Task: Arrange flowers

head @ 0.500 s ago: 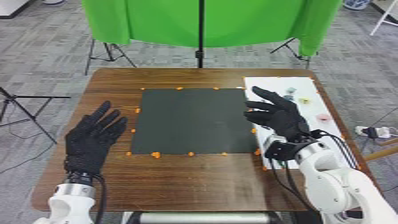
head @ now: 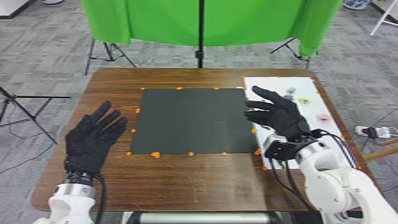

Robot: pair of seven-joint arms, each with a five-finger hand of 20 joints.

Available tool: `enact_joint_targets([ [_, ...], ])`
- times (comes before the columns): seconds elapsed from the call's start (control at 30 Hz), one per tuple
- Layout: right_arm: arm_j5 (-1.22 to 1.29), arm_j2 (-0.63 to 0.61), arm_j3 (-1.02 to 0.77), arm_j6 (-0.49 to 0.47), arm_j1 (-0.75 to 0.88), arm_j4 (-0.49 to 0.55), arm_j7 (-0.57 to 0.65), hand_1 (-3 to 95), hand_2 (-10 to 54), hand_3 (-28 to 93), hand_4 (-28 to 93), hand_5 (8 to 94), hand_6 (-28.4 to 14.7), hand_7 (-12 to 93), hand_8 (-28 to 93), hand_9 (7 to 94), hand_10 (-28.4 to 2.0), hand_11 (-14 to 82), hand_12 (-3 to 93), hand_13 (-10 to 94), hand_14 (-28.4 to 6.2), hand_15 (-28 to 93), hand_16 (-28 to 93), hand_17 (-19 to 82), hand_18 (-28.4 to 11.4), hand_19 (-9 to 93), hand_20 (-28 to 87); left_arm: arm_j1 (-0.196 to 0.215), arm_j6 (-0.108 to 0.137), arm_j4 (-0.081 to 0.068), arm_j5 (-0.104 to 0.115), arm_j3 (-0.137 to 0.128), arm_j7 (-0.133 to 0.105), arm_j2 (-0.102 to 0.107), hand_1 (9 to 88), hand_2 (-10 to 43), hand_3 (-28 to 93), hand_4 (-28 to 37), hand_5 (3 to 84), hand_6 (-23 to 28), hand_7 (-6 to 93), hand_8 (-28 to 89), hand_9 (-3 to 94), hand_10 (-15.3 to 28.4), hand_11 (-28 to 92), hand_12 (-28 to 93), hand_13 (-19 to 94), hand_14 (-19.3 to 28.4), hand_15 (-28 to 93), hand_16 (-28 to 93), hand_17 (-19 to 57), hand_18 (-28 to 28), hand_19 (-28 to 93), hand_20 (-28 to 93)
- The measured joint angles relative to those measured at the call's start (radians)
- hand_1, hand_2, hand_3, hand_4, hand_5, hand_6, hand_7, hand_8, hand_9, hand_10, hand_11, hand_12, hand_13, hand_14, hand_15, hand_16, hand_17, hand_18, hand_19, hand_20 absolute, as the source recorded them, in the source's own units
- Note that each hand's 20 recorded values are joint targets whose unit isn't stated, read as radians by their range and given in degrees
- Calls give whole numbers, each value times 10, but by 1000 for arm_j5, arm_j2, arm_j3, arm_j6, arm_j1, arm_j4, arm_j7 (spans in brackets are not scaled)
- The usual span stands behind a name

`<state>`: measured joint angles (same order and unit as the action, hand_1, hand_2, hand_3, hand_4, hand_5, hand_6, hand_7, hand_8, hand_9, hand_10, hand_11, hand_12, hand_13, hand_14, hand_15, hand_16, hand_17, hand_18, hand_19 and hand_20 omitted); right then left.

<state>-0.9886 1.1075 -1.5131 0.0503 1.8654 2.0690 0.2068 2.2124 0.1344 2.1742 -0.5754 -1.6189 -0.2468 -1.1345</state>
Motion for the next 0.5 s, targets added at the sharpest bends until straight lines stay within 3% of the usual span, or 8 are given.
enact_joint_targets([
  [0.1,-60,-19,8,51,10,29,7,171,46,763,-283,421,-6,218,-154,537,-186,230,125,479,-193,525,85,140,-230,698,198,2,2,1,1,-1,-4,6,216,77,803,-278,388,86,89,-91,327,180,187,93,232,247,403,-66,-110,242,492,112],
  [0.23,-206,-100,66,272,28,108,58,222,10,762,-259,491,-39,237,-148,594,-201,350,141,574,-160,668,73,234,-232,840,144,6,6,6,2,-6,-10,21,219,76,802,-275,387,86,89,-91,327,180,189,93,231,247,405,-66,-110,240,492,111],
  [0.33,-375,-164,71,400,50,176,204,249,-17,785,-232,559,-53,321,-163,637,-197,420,160,627,-136,721,92,300,-229,918,66,12,9,12,4,-12,-24,34,220,76,802,-274,386,86,88,-91,327,180,192,94,231,245,405,-66,-110,240,492,110],
  [0.5,-641,-239,98,411,46,216,494,274,-28,784,-212,598,-59,361,-167,668,-197,450,173,681,-113,743,116,398,-206,932,130,24,11,17,8,-19,-47,53,221,74,802,-273,386,86,89,-91,328,181,198,96,231,246,412,-65,-111,239,494,111],
])
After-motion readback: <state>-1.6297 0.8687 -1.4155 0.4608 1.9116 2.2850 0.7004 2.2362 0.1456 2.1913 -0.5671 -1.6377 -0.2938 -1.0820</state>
